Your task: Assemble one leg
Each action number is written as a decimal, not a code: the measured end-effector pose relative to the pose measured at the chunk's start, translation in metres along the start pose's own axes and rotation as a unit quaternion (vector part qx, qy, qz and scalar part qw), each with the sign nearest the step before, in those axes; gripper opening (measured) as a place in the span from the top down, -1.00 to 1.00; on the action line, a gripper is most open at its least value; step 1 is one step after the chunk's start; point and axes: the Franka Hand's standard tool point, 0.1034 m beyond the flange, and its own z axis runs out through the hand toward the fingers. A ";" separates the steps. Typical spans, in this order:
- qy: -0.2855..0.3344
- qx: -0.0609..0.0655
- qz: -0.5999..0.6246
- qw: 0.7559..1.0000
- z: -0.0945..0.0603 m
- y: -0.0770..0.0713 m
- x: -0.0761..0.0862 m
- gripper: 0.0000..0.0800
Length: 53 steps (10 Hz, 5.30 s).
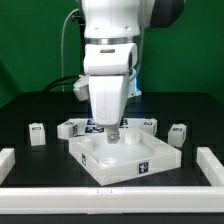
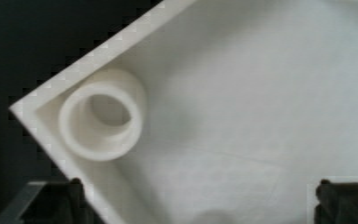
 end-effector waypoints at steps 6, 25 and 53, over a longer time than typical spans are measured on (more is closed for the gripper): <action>-0.013 0.008 -0.093 0.996 0.010 -0.017 -0.001 -0.63; -0.002 0.067 -0.200 0.977 0.052 -0.089 -0.023 0.82; 0.011 0.002 -0.014 1.000 0.058 -0.032 0.070 0.84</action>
Offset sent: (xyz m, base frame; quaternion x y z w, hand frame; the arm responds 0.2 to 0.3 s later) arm 0.0000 0.0000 0.0000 0.0000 0.0000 0.0000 1.0000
